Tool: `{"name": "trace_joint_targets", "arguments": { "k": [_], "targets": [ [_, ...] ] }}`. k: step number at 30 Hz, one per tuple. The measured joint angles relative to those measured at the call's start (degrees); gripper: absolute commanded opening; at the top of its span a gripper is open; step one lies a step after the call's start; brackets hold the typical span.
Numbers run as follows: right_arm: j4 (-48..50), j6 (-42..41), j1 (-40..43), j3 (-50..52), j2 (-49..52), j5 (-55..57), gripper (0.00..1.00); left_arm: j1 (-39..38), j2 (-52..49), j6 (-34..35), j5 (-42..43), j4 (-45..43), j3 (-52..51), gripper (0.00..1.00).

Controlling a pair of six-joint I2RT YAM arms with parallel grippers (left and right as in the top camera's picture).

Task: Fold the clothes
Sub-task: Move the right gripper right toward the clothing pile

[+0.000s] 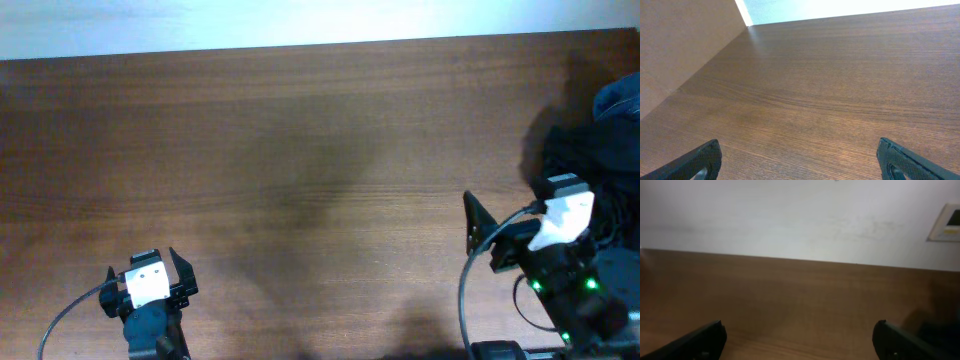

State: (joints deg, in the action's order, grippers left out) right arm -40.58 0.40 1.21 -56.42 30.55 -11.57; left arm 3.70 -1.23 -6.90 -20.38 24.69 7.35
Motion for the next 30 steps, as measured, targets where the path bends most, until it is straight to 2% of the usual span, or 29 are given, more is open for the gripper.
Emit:
{"name": "trace_joint_targets", "arguments": {
  "k": [7,16,20,30],
  "targets": [
    [-12.6,-3.2,-0.1,-10.1,5.1,11.5,0.98,0.0,0.0,0.0,0.0,0.0,0.0,0.99],
    [-28.1,-9.0,1.0,-23.3,23.8,28.7,0.99,0.0,0.0,0.0,0.0,0.0,0.0,1.00],
    [-30.6,-9.5,7.5,-27.1,31.1,30.8,0.99,0.0,0.0,0.0,0.0,0.0,0.0,0.99],
    [-30.5,-10.8,26.4,-27.4,39.1,25.4,0.98,0.0,0.0,0.0,0.0,0.0,0.0,0.99]
  ]
}}
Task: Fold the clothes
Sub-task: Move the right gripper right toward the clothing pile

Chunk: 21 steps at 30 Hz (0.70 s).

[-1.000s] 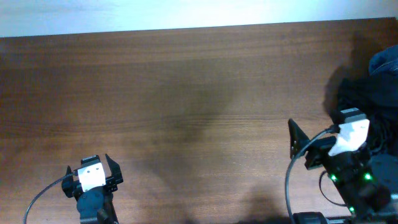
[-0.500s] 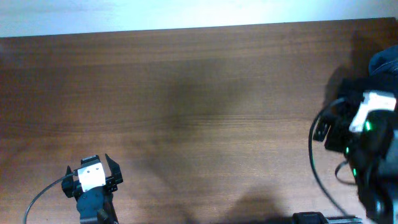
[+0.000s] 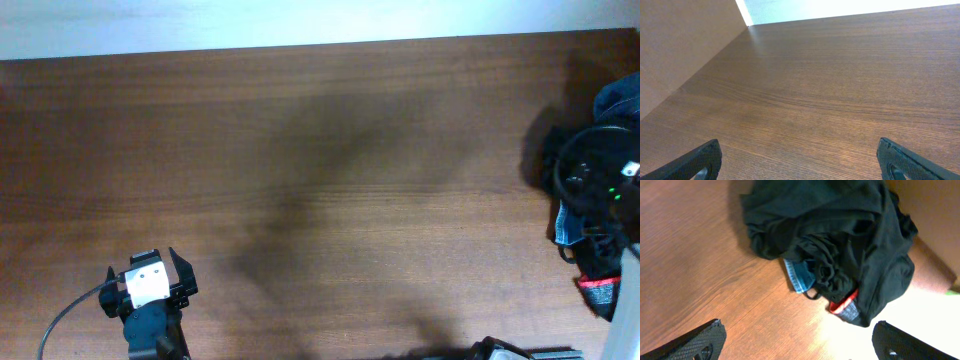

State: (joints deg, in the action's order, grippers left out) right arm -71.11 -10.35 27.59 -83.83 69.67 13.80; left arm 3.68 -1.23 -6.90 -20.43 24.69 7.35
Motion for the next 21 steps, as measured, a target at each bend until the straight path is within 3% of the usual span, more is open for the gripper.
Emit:
{"name": "trace_joint_targets", "arguments": {
  "k": [9,21],
  "targets": [
    [2.2,-5.0,10.8,-0.2,4.5,-1.4,0.99,0.0,0.0,0.0,0.0,0.0,0.0,0.99],
    [4.0,-7.9,23.9,-0.3,20.2,-3.7,0.96,0.0,0.0,0.0,0.0,0.0,0.0,0.99]
  ]
}}
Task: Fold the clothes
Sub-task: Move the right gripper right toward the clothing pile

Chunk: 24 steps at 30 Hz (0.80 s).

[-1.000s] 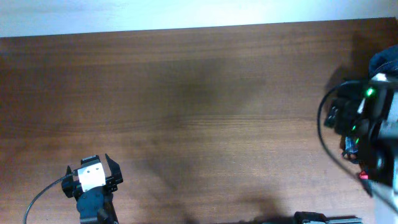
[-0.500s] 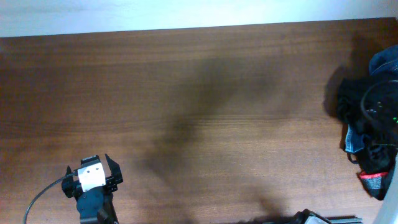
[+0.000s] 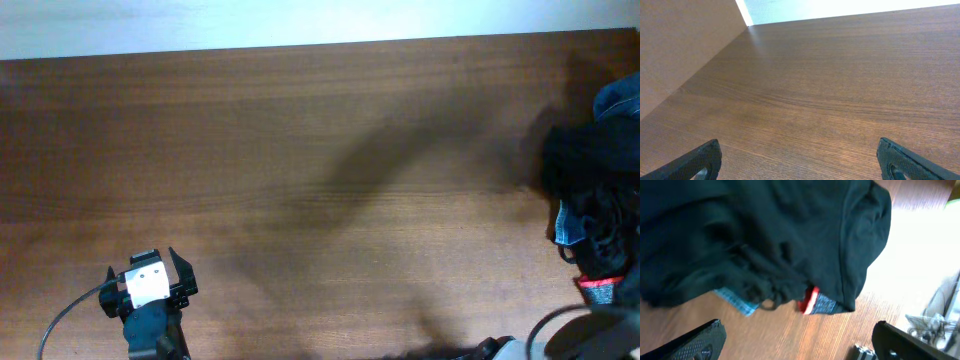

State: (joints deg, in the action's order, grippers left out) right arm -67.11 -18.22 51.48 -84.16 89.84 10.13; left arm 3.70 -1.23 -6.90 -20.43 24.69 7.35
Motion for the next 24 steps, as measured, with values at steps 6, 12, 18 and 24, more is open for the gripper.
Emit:
{"name": "trace_joint_targets", "arguments": {
  "k": [6,12,18,24],
  "targets": [
    [3.9,1.1,3.5,0.0,4.6,-2.3,0.93,0.0,0.0,0.0,0.0,0.0,0.0,0.99],
    [11.2,3.9,4.3,0.0,5.5,-6.3,0.93,0.0,0.0,0.0,0.0,0.0,0.0,0.99],
    [13.8,6.8,4.3,0.0,5.5,-9.0,0.93,0.0,0.0,0.0,0.0,0.0,0.0,0.99],
    [14.9,8.2,4.3,0.0,5.5,-9.1,0.93,0.0,0.0,0.0,0.0,0.0,0.0,0.99]
  ]
}}
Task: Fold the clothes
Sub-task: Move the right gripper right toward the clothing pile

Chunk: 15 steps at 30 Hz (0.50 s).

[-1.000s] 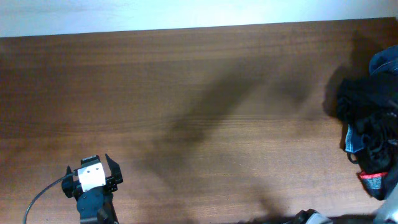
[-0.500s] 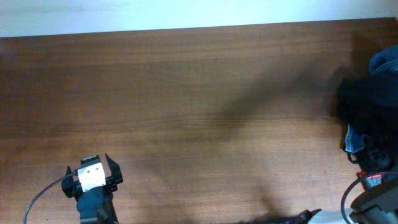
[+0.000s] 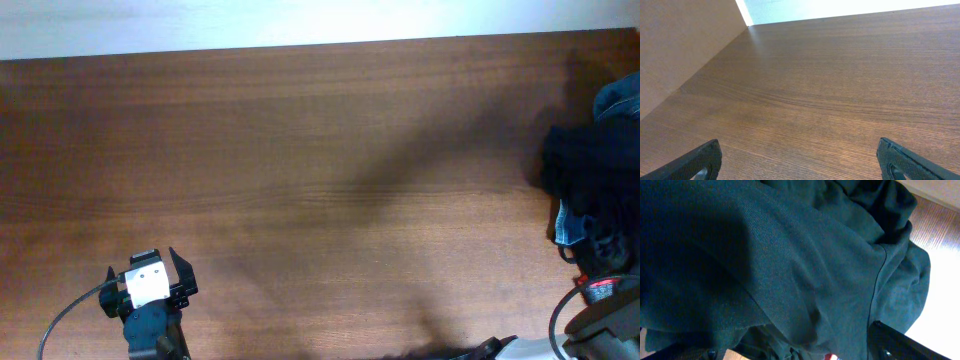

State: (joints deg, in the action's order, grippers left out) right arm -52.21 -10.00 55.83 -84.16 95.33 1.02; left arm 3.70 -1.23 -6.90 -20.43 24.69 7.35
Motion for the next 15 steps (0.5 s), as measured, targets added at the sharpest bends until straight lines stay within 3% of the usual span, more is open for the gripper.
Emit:
{"name": "trace_joint_targets", "arguments": {
  "k": [15],
  "targets": [
    [-1.0,-2.0,3.7,0.0,0.0,-0.1,0.96,0.0,0.0,0.0,0.0,0.0,0.0,0.99]
  ]
}}
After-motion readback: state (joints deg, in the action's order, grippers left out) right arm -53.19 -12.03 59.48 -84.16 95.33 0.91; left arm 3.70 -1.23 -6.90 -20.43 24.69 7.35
